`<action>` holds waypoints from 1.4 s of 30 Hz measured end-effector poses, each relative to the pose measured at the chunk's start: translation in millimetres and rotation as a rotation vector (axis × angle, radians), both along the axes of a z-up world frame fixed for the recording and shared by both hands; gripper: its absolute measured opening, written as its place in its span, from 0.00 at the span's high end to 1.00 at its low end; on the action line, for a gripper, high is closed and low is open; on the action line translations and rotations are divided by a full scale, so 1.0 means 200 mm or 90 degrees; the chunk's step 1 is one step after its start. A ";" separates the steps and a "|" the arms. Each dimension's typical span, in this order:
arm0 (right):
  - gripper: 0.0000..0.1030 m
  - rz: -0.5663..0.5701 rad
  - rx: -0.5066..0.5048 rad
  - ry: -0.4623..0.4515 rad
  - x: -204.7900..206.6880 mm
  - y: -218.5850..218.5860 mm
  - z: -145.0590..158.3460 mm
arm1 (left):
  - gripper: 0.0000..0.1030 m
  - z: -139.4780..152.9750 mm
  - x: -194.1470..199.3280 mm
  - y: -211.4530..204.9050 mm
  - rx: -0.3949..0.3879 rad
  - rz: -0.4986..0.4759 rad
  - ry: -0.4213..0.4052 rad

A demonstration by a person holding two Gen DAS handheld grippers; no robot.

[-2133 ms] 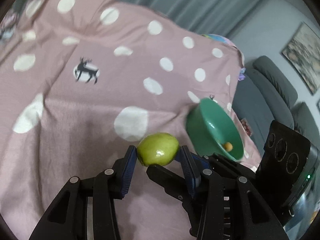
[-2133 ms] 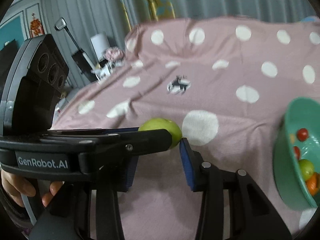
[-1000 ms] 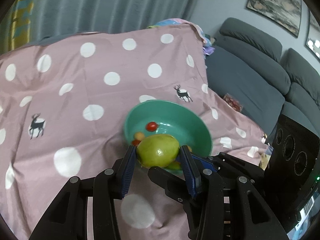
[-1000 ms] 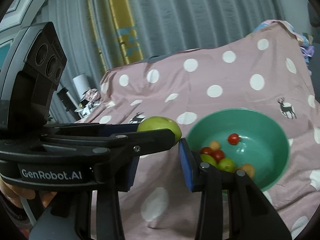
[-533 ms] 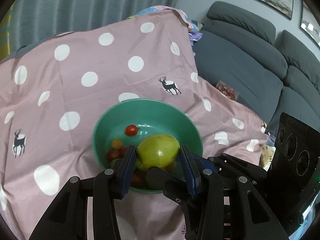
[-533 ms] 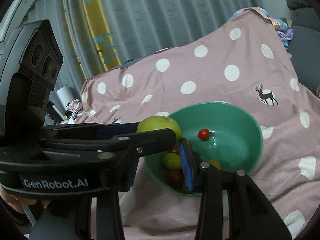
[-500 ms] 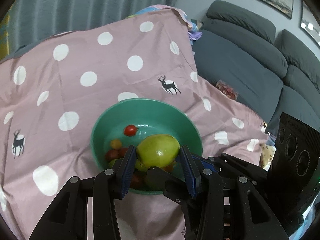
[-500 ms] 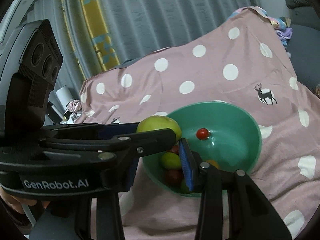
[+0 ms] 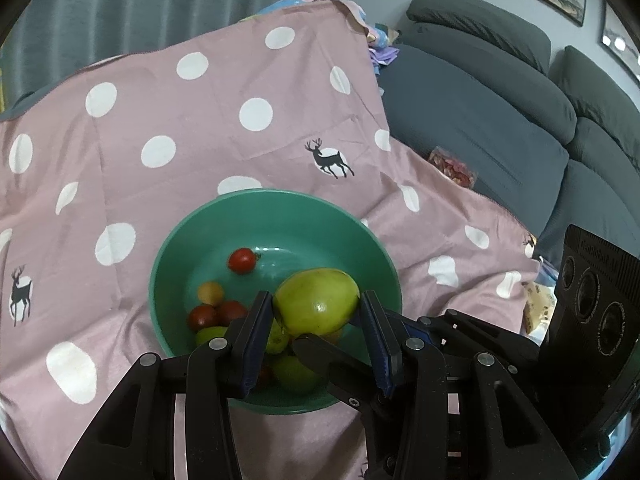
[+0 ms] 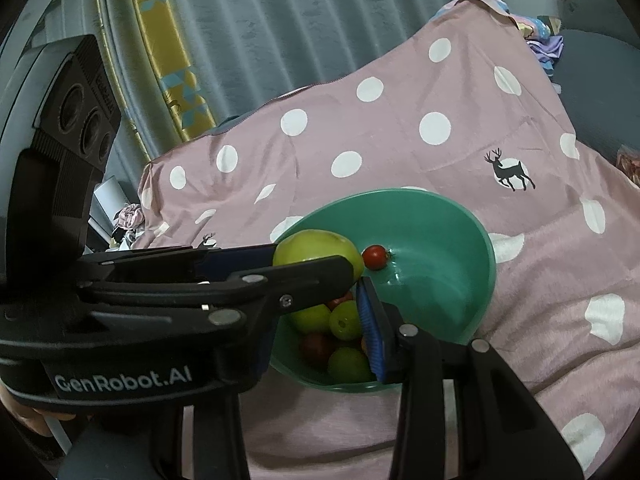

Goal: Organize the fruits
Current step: 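Hold the lime in the left gripper low inside the bowl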

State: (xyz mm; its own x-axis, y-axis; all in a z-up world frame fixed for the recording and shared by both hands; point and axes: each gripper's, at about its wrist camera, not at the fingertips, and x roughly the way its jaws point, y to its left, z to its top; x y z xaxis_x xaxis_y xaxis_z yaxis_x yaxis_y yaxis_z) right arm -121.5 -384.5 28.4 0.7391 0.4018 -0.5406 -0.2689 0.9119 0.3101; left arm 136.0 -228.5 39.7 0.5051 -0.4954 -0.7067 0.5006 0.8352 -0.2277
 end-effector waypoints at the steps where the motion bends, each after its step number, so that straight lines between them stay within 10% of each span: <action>1: 0.62 -0.001 0.000 0.002 0.00 0.00 0.00 | 0.57 0.00 0.00 0.00 0.000 0.000 0.001; 42: 0.62 -0.004 -0.007 0.036 0.02 0.00 -0.03 | 0.57 -0.07 0.03 -0.02 0.013 0.000 0.025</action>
State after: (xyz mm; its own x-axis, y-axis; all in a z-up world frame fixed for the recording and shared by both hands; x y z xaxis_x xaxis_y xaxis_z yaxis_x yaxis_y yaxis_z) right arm -118.4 -384.4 22.6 0.7101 0.3905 -0.5859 -0.2454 0.9172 0.3139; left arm 142.2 -232.5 26.6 0.4766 -0.4812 -0.7357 0.4918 0.8396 -0.2306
